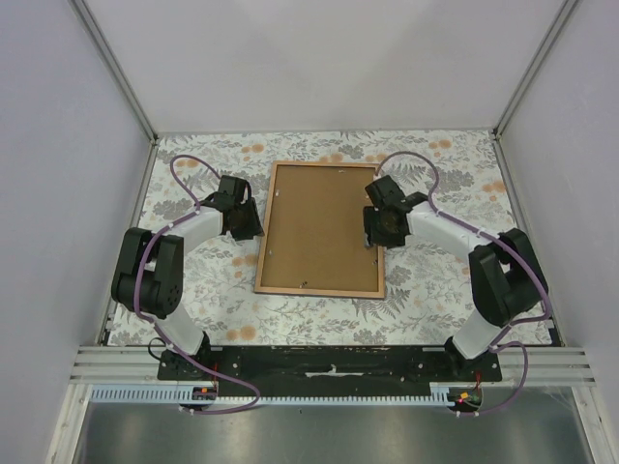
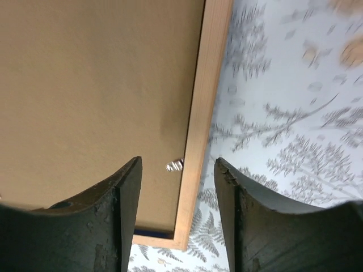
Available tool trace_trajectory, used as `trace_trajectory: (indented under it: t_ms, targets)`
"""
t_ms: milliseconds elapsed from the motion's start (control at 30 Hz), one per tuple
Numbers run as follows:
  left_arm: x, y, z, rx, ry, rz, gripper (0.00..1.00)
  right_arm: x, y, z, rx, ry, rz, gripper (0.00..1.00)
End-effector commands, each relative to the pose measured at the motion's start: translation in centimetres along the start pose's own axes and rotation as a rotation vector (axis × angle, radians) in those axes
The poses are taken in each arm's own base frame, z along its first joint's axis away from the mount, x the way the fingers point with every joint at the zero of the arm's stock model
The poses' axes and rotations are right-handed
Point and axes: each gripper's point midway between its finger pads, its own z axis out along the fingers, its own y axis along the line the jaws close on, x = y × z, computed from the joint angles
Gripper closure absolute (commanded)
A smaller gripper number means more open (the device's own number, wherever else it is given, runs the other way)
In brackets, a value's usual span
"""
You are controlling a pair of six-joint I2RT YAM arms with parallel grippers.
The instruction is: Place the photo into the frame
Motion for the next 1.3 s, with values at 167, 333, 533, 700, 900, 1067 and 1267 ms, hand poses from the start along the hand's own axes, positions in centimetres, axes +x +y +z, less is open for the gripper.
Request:
trace_trajectory:
  t_ms: [167, 333, 533, 700, 900, 1067, 1267]
  targets:
    - [1.2, 0.6, 0.1, -0.025, 0.033, 0.017, 0.57, -13.2, -0.8, -0.1, 0.038, -0.213, 0.159, 0.34]
    - [1.3, 0.5, 0.0, -0.018, 0.035, 0.021, 0.57, -17.1, -0.9, 2.1, 0.053, -0.237, 0.220, 0.34]
    - [1.4, 0.2, 0.0, -0.005, 0.037, 0.023, 0.57, -19.1, -2.3, 3.7, 0.091, -0.247, 0.302, 0.34]
    - [1.6, 0.0, 0.1, 0.002, 0.042, 0.026, 0.58, -19.6, -2.3, 5.0, 0.104, -0.240, 0.334, 0.34]
    - [1.7, -0.1, 0.1, 0.006, 0.042, 0.031, 0.58, -19.5, -2.2, 6.5, 0.117, -0.210, 0.359, 0.37]
    - [1.7, -0.2, 0.2, 0.006, 0.046, 0.030, 0.58, -18.9, -2.3, 7.6, 0.125, -0.181, 0.355, 0.37]
    - [1.8, -0.2, 0.2, 0.007, 0.044, 0.033, 0.58, -18.4, -2.4, 8.2, 0.131, -0.166, 0.353, 0.38]
